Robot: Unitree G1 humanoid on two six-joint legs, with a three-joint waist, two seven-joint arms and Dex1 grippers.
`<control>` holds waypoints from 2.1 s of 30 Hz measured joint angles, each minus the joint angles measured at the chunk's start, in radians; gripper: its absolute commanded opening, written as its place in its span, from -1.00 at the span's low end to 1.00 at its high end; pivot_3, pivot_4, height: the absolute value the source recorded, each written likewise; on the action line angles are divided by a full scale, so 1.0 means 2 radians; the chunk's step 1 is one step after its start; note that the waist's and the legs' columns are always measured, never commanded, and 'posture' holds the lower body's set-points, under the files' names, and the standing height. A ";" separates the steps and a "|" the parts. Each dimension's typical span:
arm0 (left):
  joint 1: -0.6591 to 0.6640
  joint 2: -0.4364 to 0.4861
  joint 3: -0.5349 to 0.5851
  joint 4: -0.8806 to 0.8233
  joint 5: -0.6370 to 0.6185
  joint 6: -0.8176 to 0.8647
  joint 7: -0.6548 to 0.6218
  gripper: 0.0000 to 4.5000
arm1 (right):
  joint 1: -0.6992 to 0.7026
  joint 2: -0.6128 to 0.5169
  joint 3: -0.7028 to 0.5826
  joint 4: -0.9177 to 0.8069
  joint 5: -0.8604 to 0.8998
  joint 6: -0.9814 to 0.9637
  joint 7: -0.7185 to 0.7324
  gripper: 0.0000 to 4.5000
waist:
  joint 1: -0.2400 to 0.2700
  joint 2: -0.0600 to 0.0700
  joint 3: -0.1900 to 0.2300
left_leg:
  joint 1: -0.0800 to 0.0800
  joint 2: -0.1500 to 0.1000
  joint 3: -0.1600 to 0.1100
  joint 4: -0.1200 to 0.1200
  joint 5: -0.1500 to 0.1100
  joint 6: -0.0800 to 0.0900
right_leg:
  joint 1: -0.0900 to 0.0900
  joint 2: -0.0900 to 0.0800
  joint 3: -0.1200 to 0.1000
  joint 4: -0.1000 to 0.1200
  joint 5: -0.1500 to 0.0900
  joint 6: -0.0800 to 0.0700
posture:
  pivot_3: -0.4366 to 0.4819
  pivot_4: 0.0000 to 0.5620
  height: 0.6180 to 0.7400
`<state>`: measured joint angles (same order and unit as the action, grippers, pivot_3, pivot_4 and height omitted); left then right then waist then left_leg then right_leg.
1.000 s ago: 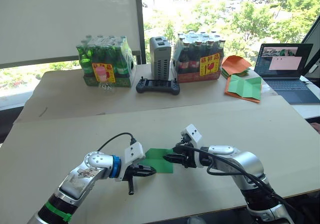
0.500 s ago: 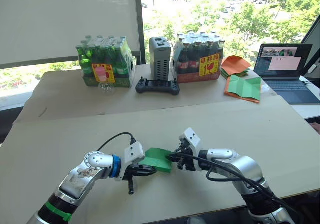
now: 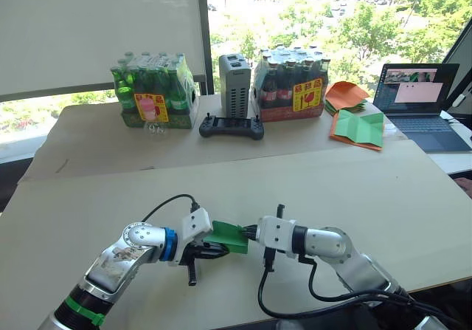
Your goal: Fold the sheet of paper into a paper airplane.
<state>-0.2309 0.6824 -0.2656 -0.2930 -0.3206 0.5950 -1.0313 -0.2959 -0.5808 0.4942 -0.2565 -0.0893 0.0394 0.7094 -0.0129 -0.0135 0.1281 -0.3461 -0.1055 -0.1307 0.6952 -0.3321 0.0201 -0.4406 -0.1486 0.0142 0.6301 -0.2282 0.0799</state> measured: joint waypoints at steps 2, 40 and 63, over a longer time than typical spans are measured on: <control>0.001 0.001 0.006 0.000 -0.001 0.004 0.000 -1.00 | -0.001 0.001 0.008 0.019 -0.042 -0.063 -0.010 -0.97 | 0.000 0.000 0.000 | 0.000 0.000 0.000 0.000 0.000 0.000 | 0.000 0.000 0.000 0.000 0.000 0.000 | -0.05 -0.47 0.92; 0.006 0.036 0.070 0.002 -0.064 0.049 0.018 -1.00 | -0.033 0.012 0.032 0.114 -0.233 -0.273 -0.067 -0.97 | -0.001 0.000 0.000 | 0.004 0.001 0.001 -0.001 0.000 -0.001 | 0.003 0.001 0.002 0.000 0.000 0.000 | -0.05 -0.47 0.92; 0.046 0.023 0.064 0.011 -0.034 0.012 0.038 -1.00 | 0.014 0.052 -0.067 -0.085 0.053 0.133 0.102 0.21 | 0.001 0.000 0.000 | 0.003 0.001 0.001 -0.001 0.000 0.000 | 0.002 0.001 0.002 0.000 0.000 0.000 | -0.05 -0.47 0.92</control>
<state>-0.1384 0.7278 -0.1367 -0.2701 -0.3889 0.6180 -0.9558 -0.2669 -0.4762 0.3607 -0.4271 0.0162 0.3046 0.9134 -0.0116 -0.0136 0.1283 -0.3399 -0.1036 -0.1296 0.6930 -0.3324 0.0199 -0.4369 -0.1466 0.0173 0.6298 -0.2278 0.0789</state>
